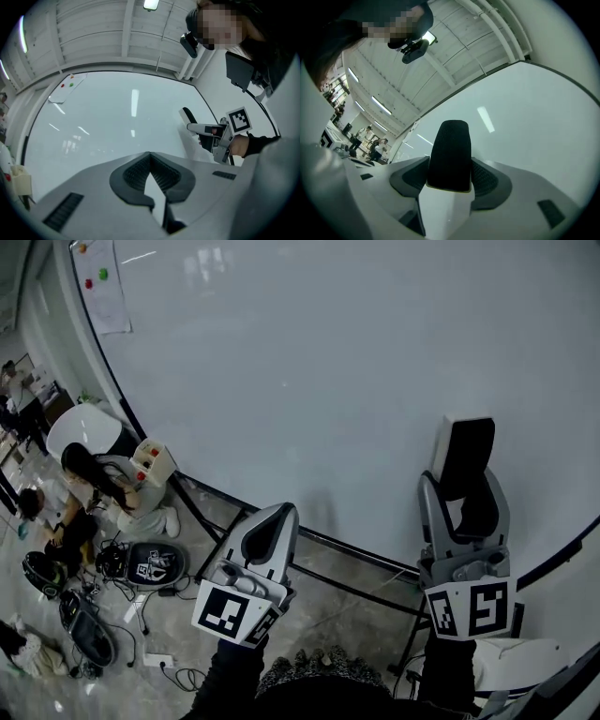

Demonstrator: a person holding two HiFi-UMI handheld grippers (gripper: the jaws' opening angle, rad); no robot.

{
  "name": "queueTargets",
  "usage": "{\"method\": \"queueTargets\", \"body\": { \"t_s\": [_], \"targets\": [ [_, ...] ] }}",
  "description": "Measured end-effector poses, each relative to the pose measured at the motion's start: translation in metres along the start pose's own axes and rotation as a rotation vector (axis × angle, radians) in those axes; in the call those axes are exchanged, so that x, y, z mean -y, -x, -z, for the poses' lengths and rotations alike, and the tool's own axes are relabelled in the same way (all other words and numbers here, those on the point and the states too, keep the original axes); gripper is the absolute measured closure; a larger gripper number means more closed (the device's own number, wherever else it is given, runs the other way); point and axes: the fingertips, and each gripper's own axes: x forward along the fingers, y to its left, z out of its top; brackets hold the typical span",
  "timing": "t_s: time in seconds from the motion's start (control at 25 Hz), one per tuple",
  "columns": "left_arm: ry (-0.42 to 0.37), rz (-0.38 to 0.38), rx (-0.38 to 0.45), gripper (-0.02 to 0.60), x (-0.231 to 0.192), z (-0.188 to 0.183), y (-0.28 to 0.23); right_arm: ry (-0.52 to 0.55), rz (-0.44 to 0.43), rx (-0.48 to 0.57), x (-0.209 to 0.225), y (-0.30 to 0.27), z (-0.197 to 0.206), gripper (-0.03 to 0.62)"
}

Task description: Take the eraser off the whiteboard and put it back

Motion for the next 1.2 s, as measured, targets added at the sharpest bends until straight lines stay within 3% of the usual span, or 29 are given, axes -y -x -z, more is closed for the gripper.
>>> {"method": "queueTargets", "body": {
  "t_s": [0.24,0.44,0.68,0.92,1.2],
  "targets": [
    [-0.044,-0.13,-0.014,0.575,-0.044,-0.005,0.037,-0.061,-0.095,0.008,-0.044,-0.031,0.018,0.316],
    [-0.042,-0.231,-0.031,0.575,-0.096,-0.001,0.076,-0.078,-0.204,0.014,-0.118,-0.059,0.025,0.316],
    [-0.039,-0.226,-0.009,0.575,-0.137,-0.021,0.118,-0.066,-0.263,-0.005,-0.201,-0.075,0.01,0.316],
    [-0.04,-0.251,-0.007,0.575,-0.208,-0.027,0.161,-0.094,-0.288,-0.024,-0.281,-0.111,0.021,0.316],
    [-0.042,-0.285,-0.016,0.575,-0.26,-0.028,0.207,-0.115,-0.345,-0.052,-0.356,-0.134,0.029,0.316]
  ]
}}
